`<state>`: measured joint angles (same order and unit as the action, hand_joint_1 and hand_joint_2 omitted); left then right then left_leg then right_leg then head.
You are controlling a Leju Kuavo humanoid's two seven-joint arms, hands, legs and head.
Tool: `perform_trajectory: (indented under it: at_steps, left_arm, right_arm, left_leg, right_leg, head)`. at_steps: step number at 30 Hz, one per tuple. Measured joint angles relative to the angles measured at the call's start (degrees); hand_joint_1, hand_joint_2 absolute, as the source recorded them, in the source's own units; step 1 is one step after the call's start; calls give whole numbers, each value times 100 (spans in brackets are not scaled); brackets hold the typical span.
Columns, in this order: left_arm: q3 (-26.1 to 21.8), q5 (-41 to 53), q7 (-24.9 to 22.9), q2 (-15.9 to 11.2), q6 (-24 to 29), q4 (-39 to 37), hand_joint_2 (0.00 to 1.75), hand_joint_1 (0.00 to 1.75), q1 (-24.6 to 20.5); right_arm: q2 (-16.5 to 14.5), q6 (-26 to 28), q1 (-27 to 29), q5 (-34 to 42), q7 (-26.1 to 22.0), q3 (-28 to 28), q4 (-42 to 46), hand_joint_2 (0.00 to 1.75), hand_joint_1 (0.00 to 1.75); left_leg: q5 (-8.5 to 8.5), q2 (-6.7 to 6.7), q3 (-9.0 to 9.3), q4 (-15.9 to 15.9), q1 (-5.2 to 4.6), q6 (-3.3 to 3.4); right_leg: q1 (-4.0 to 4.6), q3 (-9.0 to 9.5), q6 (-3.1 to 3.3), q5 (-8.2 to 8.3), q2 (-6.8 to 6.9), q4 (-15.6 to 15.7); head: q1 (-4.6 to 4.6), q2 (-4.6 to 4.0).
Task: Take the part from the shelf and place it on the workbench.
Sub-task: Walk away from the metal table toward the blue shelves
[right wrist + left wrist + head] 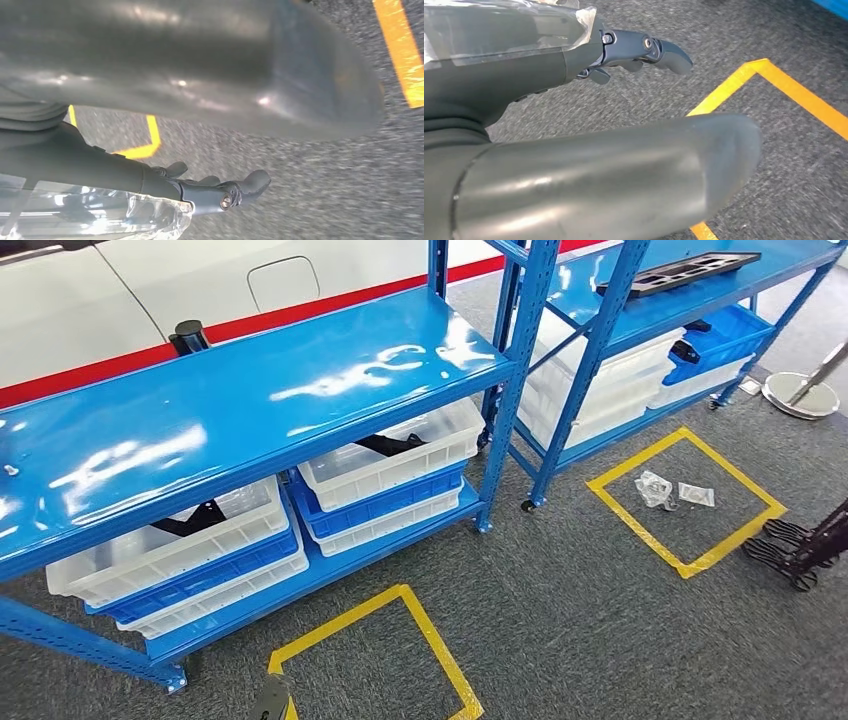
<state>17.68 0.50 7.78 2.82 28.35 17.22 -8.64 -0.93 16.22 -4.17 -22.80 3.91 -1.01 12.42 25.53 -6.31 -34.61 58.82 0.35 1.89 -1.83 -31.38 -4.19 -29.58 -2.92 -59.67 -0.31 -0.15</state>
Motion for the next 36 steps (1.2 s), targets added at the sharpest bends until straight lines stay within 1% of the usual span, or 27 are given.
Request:
perform_trajectory:
  at_steps: [1,3,6,8,9,11,12,13,15,16,17,19,20,22,23,24,25,26,27,28,30,31,32,33,34,35,36]
  left_arm:
    - [0,0,0,-3,1,-1,0,0,1]
    - [0,0,0,-8,2,-2,0,0,6]
    - [0,0,0,-13,2,-2,0,0,12]
    - [0,0,0,-13,2,-2,0,0,13]
    - [0,0,0,-19,2,-3,0,0,16]
    - [1,-1,0,-28,3,-4,0,0,23]
    - [1,-1,0,-30,4,-4,0,0,21]
    - [2,-1,0,-27,4,-4,0,0,21]
    - [2,-2,0,-27,7,-3,0,0,9]
    - [2,-3,2,-30,8,-1,0,0,4]
    - [2,-4,4,-32,8,0,0,0,-3]
    - [1,-5,8,-36,8,-1,0,0,1]
    - [0,-6,10,-38,9,-1,0,0,10]
    - [-2,-7,12,-37,16,-1,0,0,3]
    - [-2,-7,13,-31,20,0,0,0,-6]
    - [-2,-7,13,-24,22,0,0,0,-13]
    - [-2,-7,13,-17,22,-1,0,0,-12]
    - [-2,-7,13,-13,22,-1,0,0,-4]
    - [-2,-7,13,-12,21,-2,0,0,6]
    - [-2,-7,13,-12,21,-2,0,0,12]
    - [-2,-7,13,-12,21,-2,0,0,12]
    - [-2,-7,13,-12,23,-2,0,0,12]
    - [-3,-7,13,-14,26,-2,0,0,13]
    - [-3,-7,14,-18,29,-2,0,0,16]
    - [-4,-7,14,-25,33,-2,0,0,23]
    - [-6,-7,15,-32,36,-3,0,0,31]
    - [-7,-7,17,-36,39,-4,0,0,37]
  right_arm:
    - [-4,0,-7,0,0,0,0,0,0]
    - [-8,0,-14,1,0,0,0,0,0]
    - [-12,0,-13,2,0,0,0,0,0]
    - [-12,0,-13,2,0,0,-1,0,0]
    - [-12,0,-16,2,0,0,0,0,0]
    - [-9,0,-23,0,-1,-1,1,0,0]
    - [-10,0,-17,-1,-1,-1,1,0,0]
    - [-12,0,-14,-3,-2,-1,1,0,0]
    - [-20,-1,-8,-16,-1,0,1,0,0]
    - [-21,-2,-16,-25,2,0,2,0,0]
    - [-21,-3,-20,-33,7,0,2,0,0]
    - [-24,-5,-38,-42,16,0,4,0,0]
    - [-21,-6,-52,-47,19,0,7,0,0]
    - [-18,-7,-65,-56,21,0,12,0,0]
    - [-14,-7,-62,-58,22,0,12,0,0]
    - [-12,-7,-50,-58,23,0,12,0,0]
    - [-8,-7,-36,-58,25,0,11,0,0]
    - [-2,-7,-23,-58,26,0,10,0,0]
    - [4,-6,-13,-58,27,0,10,0,0]
    - [9,-5,-11,-59,28,0,10,0,0]
    - [15,-5,-14,-64,28,0,10,0,0]
    - [14,-5,-15,-68,28,0,9,0,0]
    - [11,-7,-18,-72,29,0,9,0,0]
    - [8,-8,-17,-75,31,0,9,0,0]
    - [3,-8,-17,-78,32,0,10,0,0]
    - [3,-9,-20,-80,34,0,11,0,0]
    - [1,-8,-22,-81,34,0,12,0,0]
  left_leg:
    - [-4,-44,-15,2,-8,-33]
    - [-27,-102,-29,-21,-2,-79]
    - [-49,-143,-33,-49,15,-116]
    - [-50,-145,-35,-49,16,-118]
    - [-39,-103,-44,-32,17,-126]
    - [64,152,-109,117,3,-155]
    - [268,336,-294,508,2,-178]
    - [320,512,-370,689,2,-181]
    - [274,891,-283,605,-16,-134]
    - [103,1006,-89,237,-41,-95]
    - [74,1069,-1,62,-70,-66]
    - [71,938,-2,20,-91,-20]
    - [53,871,9,-7,-83,12]
    - [5,739,35,-62,-44,84]
    - [-8,668,29,-71,-32,108]
    - [-16,584,20,-71,-25,124]
    - [-19,494,13,-69,-24,129]
    - [-21,402,10,-66,-21,128]
    - [-23,317,12,-62,-17,124]
    - [-25,237,17,-58,-11,115]
    - [-21,82,12,-33,-9,66]
    - [-21,11,-5,-19,-15,30]
    - [-26,-52,-29,-10,-20,-10]
    - [-38,-107,-50,-10,-21,-49]
    - [-54,-158,-68,-22,-11,-84]
    - [-52,-107,-82,-10,-7,-115]
    - [-2,30,-123,70,-9,-142]
  right_leg:
    - [4,33,32,21,-28,74]
    - [32,52,95,36,40,71]
    - [51,58,134,42,87,69]
    - [50,58,137,44,90,70]
    - [31,58,156,54,112,79]
    - [-1,59,211,75,181,96]
    - [-2,59,259,79,273,103]
    - [19,68,295,65,418,103]
    - [85,101,323,18,736,97]
    - [111,125,304,-6,855,98]
    - [130,144,277,-22,919,103]
    - [146,184,223,-45,1032,125]
    - [140,186,196,-73,989,102]
    - [132,56,189,-259,703,-210]
    - [117,-104,209,-415,517,-544]
    - [116,-297,230,-576,405,-943]
    - [114,-472,232,-688,349,-1288]
    - [109,-576,209,-716,327,-1473]
    - [100,-585,165,-655,316,-1451]
    - [84,-490,108,-511,297,-1207]
    - [23,-163,2,-166,64,-416]
    - [0,-36,-3,-51,-42,-119]
    - [-9,33,18,7,-127,50]
    - [3,43,63,11,-126,73]
    - [4,53,112,26,-50,75]
    - [1,59,148,40,7,82]
    - [-7,67,194,49,73,91]
  head:
    - [-1,0]
    - [-6,0]
    - [-2,0]
    - [-2,0]
    - [-3,0]
    - [-25,0]
    - [-44,0]
    - [-61,0]
    - [-78,0]
    - [-72,0]
    - [-70,0]
    - [-61,0]
    - [-60,0]
    - [-48,0]
    - [-39,0]
    - [-33,0]
    - [-29,0]
    - [-28,0]
    - [-27,0]
    - [-28,0]
    - [-19,0]
    - [-17,0]
    - [-19,0]
    - [-23,0]
    - [-32,0]
    - [-38,0]
    - [-49,0]
